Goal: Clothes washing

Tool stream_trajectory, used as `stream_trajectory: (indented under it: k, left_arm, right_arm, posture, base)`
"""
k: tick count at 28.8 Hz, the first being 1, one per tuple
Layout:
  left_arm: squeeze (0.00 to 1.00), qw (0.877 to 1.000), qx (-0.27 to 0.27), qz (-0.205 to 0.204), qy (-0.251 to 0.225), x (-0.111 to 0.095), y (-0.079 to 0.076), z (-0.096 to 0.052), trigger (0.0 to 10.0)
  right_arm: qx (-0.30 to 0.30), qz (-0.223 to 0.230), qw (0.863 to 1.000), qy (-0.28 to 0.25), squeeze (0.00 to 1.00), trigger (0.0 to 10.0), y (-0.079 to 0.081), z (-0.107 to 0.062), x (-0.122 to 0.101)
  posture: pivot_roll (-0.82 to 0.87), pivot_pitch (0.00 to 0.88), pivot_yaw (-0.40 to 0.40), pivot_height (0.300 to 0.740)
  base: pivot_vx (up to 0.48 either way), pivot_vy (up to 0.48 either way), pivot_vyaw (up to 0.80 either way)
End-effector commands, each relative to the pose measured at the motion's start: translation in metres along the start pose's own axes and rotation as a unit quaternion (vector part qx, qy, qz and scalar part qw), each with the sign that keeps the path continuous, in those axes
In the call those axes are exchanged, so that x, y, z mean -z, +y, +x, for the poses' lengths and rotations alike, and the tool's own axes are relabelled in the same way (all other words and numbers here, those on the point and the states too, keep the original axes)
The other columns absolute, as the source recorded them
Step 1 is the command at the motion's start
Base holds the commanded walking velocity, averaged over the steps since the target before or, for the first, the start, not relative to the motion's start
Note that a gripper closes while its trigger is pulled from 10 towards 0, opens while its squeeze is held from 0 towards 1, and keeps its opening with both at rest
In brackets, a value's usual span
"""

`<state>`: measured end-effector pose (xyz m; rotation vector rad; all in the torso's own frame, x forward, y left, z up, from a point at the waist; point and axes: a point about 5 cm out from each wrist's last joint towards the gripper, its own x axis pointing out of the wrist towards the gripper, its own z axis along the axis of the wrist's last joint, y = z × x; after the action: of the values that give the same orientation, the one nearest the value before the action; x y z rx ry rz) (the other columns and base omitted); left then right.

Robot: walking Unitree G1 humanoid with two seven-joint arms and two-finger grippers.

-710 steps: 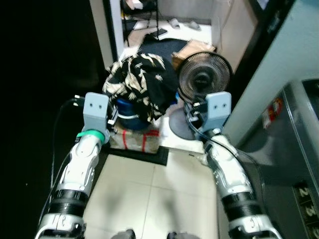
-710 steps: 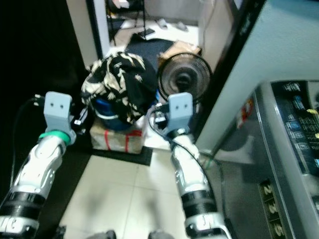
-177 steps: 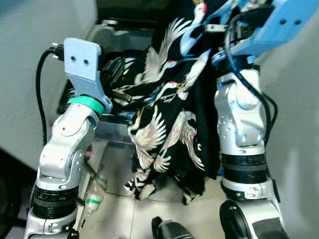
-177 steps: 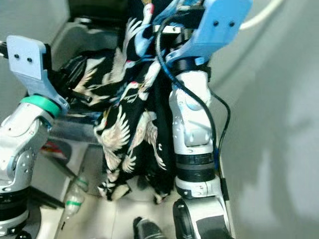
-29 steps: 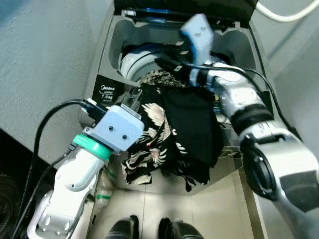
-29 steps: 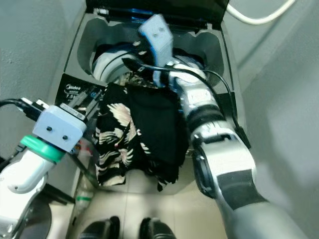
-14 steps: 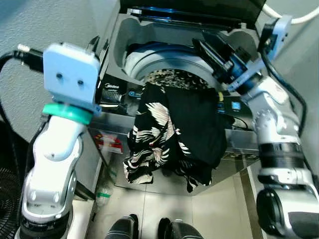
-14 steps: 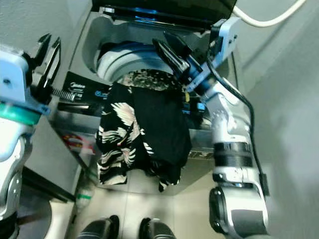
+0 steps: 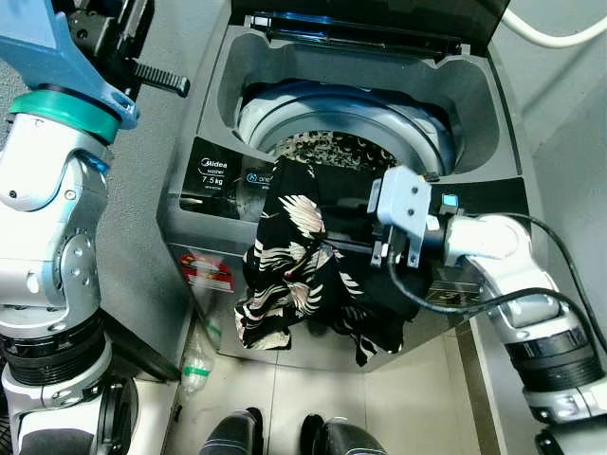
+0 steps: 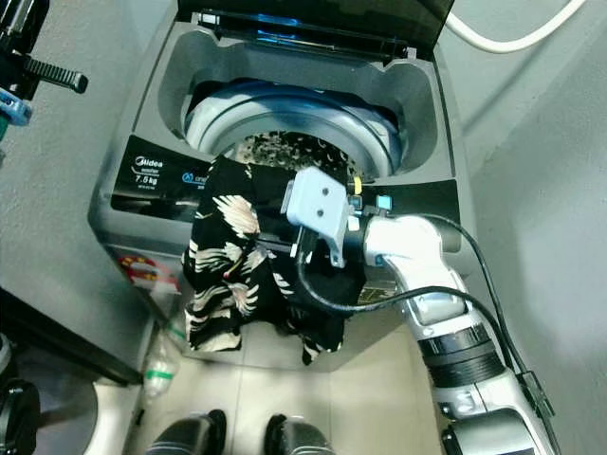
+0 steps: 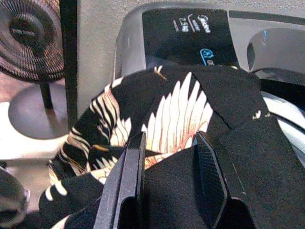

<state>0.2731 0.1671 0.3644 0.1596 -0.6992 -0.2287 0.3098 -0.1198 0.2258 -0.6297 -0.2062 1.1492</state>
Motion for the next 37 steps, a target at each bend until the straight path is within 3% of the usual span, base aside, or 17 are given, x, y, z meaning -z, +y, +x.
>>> stream_trajectory:
  k: [1,8,15,16,17,18,19,20,27,30,32,34,35,36,37]
  left_arm:
    - [0.0,1.0,0.011,-0.004,0.01,0.003,-0.003,-0.003,10.0]
    - [0.0,0.999,0.019,-0.019,0.025,0.006,-0.005,-0.002,10.0]
    - [0.0,0.998,0.027,-0.03,0.037,0.009,-0.006,-0.002,10.0]
    - [0.0,0.998,0.026,-0.03,0.039,0.01,-0.006,-0.003,10.0]
    - [0.0,0.998,0.026,-0.03,0.039,0.01,-0.006,-0.003,10.0]
    - [0.0,0.998,0.024,-0.03,0.041,0.011,-0.005,-0.003,10.0]
    - [0.0,0.998,0.024,-0.03,0.041,0.011,-0.005,-0.003,10.0]
    - [0.0,0.998,0.023,-0.03,0.042,0.011,-0.005,-0.004,10.0]
    - [0.0,0.998,0.021,-0.03,0.044,0.011,-0.003,-0.004,10.0]
    - [0.0,0.998,0.018,-0.028,0.049,0.013,0.0,-0.004,10.0]
    - [0.0,0.998,0.018,-0.028,0.051,0.014,0.0,-0.004,10.0]
    - [0.0,0.998,0.018,-0.029,0.051,0.015,0.0,-0.004,10.0]
    - [0.0,0.998,0.019,-0.029,0.051,0.015,-0.001,-0.004,10.0]
    - [0.0,0.998,0.018,-0.03,0.052,0.015,-0.001,-0.003,10.0]
    - [0.0,0.998,0.018,-0.03,0.052,0.015,-0.001,-0.003,10.0]
  right_arm:
    - [-0.009,-0.021,1.0,0.015,0.0,10.0,0.005,0.0,0.002]
    - [0.025,-0.073,0.996,0.05,0.0,10.0,0.001,0.0,0.004]
    - [0.06,-0.065,0.995,0.047,0.0,10.0,-0.012,-0.011,-0.001]
    - [0.068,-0.054,0.996,0.034,0.07,10.0,-0.016,-0.014,-0.005]
    - [0.068,-0.054,0.996,0.034,0.07,10.0,-0.016,-0.014,-0.005]
    - [0.075,-0.051,0.996,0.024,0.88,10.0,-0.019,-0.017,-0.01]
    - [0.075,-0.051,0.996,0.024,0.88,10.0,-0.019,-0.017,-0.01]
    - [0.078,-0.045,0.996,0.016,1.0,10.0,-0.021,-0.02,-0.014]
    - [0.072,-0.029,0.997,-0.004,1.0,10.0,-0.025,-0.034,-0.025]
    - [-0.009,0.004,1.0,0.004,1.0,10.0,-0.007,-0.049,-0.027]
    - [-0.068,0.012,0.997,0.027,1.0,10.0,0.012,-0.051,-0.021]
    - [-0.083,0.009,0.996,0.037,1.0,10.0,0.018,-0.05,-0.018]
    - [-0.095,0.007,0.994,0.047,0.79,10.0,0.022,-0.05,-0.015]
    - [-0.097,0.0,0.994,0.059,0.0,10.0,0.024,-0.048,-0.011]
    - [-0.097,0.0,0.994,0.059,0.0,10.0,0.024,-0.048,-0.011]
  posture:
    - [0.05,0.114,0.004,0.74]
    - [0.05,0.118,0.008,0.74]
    - [0.05,0.121,0.008,0.74]
    - [0.05,0.123,0.007,0.74]
    - [0.05,0.123,0.007,0.74]
    - [0.05,0.123,0.007,0.74]
    - [0.05,0.123,0.007,0.74]
    - [0.05,0.124,0.007,0.74]
    - [0.05,0.126,0.01,0.74]
    - [0.03,0.129,0.012,0.74]
    - [0.03,0.131,0.012,0.74]
    - [0.03,0.131,0.012,0.74]
    - [0.03,0.131,0.013,0.74]
    - [0.03,0.13,0.013,0.74]
    - [0.03,0.13,0.013,0.74]
  base:
    - [0.0,0.0,0.0]
    - [0.0,0.0,0.0]
    - [0.0,0.0,0.0]
    - [0.0,0.0,0.0]
    - [0.0,0.0,0.0]
    - [0.0,0.0,0.0]
    - [0.0,0.0,0.0]
    - [0.0,0.0,0.0]
    - [0.0,0.0,0.0]
    - [0.0,0.0,0.0]
    - [0.0,0.0,0.0]
    - [0.0,0.0,0.0]
    - [0.0,0.0,0.0]
    - [0.0,0.0,0.0]
    - [0.0,0.0,0.0]
